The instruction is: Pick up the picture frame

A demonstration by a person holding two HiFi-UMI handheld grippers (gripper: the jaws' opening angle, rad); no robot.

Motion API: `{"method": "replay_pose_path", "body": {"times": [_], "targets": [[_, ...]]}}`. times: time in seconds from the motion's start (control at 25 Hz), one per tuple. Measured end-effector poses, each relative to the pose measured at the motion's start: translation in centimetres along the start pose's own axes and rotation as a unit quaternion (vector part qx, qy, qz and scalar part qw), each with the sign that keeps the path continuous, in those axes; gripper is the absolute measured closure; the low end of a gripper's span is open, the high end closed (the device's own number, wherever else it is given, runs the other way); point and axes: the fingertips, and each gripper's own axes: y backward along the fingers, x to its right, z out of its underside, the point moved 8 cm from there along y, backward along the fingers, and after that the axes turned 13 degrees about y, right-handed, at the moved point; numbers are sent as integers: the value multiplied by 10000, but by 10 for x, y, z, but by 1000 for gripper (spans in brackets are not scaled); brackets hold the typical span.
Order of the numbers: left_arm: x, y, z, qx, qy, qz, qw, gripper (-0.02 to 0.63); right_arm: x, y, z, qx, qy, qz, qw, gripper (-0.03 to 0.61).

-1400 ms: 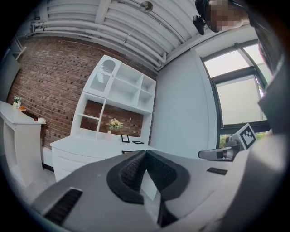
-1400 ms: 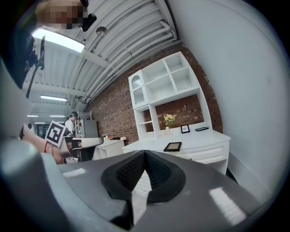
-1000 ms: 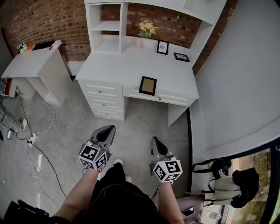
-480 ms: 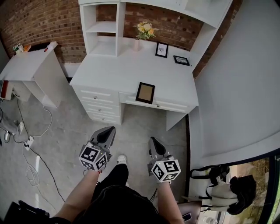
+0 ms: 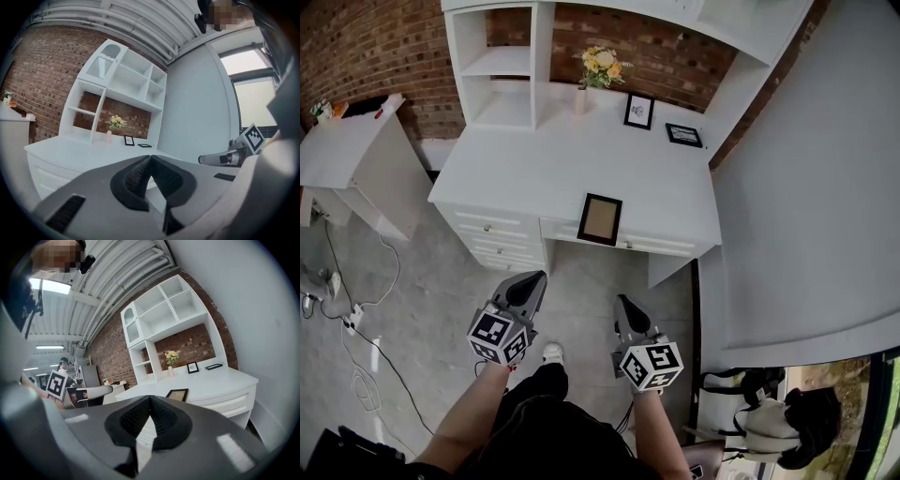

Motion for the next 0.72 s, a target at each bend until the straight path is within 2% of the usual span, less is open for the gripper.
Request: {"method": "replay_pose_path", "body": {"times": [0.52, 0.72], "targets": [[-37, -80, -10, -341, -60, 272, 9990, 604, 51, -59, 10, -273, -222, 290, 9990, 574], [-45, -100, -8, -467, -43, 320, 9984, 604, 63, -77, 20, -413, -485, 347, 9974, 569]]}}
